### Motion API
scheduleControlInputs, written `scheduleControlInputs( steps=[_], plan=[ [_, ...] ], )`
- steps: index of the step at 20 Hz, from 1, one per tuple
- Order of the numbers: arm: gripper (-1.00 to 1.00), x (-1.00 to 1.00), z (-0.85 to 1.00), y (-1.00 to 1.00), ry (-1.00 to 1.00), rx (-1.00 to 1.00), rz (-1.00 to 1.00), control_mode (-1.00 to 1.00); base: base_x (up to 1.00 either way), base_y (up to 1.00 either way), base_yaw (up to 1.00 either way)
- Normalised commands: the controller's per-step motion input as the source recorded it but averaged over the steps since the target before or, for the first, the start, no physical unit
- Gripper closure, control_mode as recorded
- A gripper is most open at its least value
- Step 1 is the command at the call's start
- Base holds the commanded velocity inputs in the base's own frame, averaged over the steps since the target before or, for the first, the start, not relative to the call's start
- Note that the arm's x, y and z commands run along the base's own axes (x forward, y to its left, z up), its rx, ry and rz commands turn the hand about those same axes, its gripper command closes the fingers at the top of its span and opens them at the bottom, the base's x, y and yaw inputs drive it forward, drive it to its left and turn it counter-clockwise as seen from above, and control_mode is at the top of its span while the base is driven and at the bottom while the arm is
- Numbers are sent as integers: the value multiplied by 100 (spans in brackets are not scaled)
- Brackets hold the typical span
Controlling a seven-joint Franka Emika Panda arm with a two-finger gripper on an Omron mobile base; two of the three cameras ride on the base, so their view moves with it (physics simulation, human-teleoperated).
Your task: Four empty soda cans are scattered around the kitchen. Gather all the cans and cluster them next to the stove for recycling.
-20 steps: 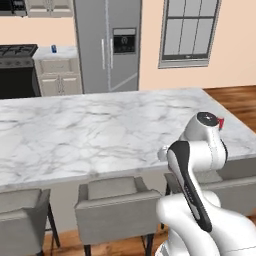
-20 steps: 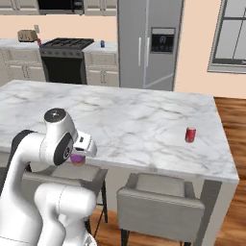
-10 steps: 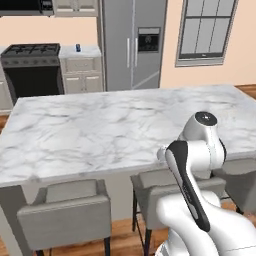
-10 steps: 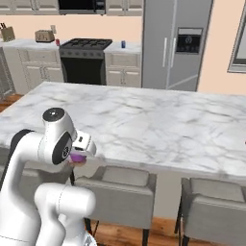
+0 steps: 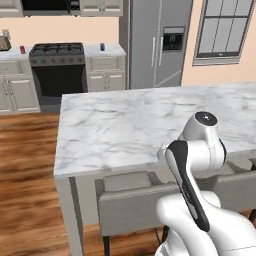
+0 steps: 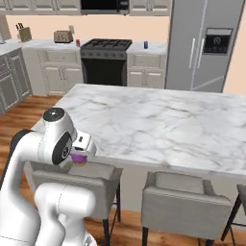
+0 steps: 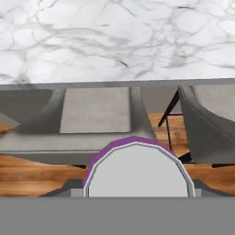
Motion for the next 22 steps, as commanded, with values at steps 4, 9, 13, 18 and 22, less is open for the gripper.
scheduleControlInputs(
  steps=[4, 9, 13, 18, 22],
  plan=[
    [100, 0, 0, 0, 0, 0, 0, 100, 0, 100, 0],
    [100, 0, 0, 0, 0, 0, 0, 100, 0, 100, 0],
    [100, 0, 0, 0, 0, 0, 0, 100, 8, 100, -2],
    [100, 0, 0, 0, 0, 0, 0, 100, 20, 100, -9],
    [100, 0, 0, 0, 0, 0, 0, 100, 71, 95, -16]
  ],
)
